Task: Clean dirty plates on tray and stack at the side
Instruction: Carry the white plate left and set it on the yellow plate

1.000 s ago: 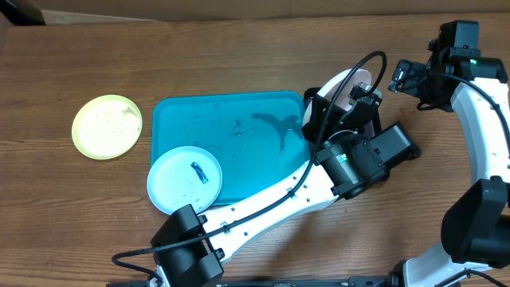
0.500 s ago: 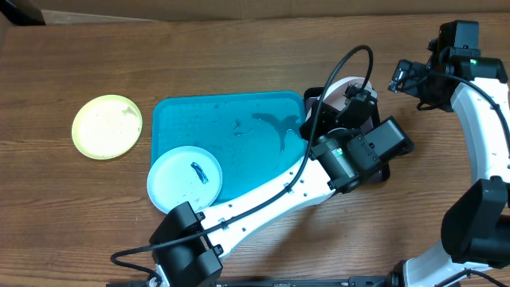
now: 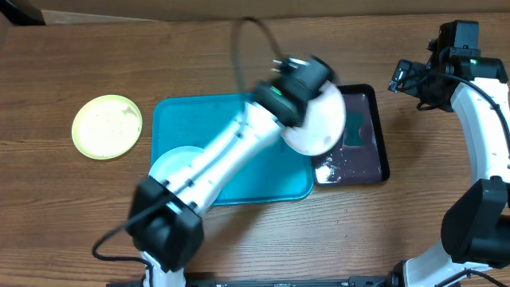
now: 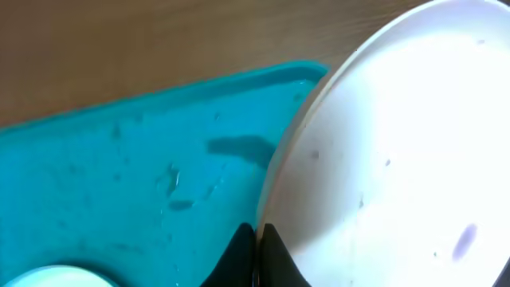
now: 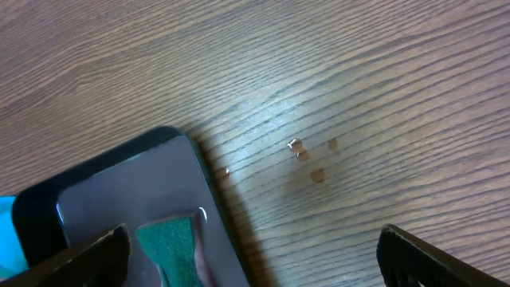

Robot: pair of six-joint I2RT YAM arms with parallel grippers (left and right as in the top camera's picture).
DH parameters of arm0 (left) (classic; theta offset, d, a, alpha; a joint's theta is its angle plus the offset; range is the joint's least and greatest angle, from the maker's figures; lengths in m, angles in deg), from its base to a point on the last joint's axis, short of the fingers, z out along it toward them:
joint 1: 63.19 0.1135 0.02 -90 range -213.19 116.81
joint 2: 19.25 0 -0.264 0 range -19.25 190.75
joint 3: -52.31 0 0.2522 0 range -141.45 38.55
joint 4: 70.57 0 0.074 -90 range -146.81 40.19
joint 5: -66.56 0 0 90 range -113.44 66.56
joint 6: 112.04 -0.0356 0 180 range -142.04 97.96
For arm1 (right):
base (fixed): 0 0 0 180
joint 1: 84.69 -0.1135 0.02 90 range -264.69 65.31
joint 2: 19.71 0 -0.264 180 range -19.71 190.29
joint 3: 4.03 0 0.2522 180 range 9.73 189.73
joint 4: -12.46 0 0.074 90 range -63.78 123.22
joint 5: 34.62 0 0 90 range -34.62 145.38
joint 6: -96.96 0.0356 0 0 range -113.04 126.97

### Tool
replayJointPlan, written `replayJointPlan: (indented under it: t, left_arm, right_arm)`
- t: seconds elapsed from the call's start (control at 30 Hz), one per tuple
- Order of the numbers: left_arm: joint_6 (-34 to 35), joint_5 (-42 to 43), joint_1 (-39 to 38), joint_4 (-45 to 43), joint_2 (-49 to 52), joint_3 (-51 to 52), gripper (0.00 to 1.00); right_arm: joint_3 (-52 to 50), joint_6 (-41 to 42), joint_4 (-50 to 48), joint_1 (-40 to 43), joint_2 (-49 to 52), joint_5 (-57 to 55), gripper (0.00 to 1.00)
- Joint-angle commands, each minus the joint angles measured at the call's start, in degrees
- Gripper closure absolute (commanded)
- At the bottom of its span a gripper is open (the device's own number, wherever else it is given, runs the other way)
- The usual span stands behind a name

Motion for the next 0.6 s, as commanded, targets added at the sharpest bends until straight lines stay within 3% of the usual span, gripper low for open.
replayJointPlan:
  t: [0.0,0.17,0.57]
  left_arm:
    - [2.27,19.82,9.27,2.25,-0.15,-1.51,0.96]
    - [2.27,26.71,24.98,8.70,-0.15,-1.51,0.95]
    - [2.10,21.51,52.85,17.46,-0.13,-1.33,0.96]
  right_arm:
    - [0.28,0.42,-0.31,-0.22,-0.92,0.11,0.00]
    - [0.28,0.42,-0.33,-0.22,-0.92,0.11,0.00]
    - [0.28,0.42,-0.33,-0.22,-0.92,0.11,0.00]
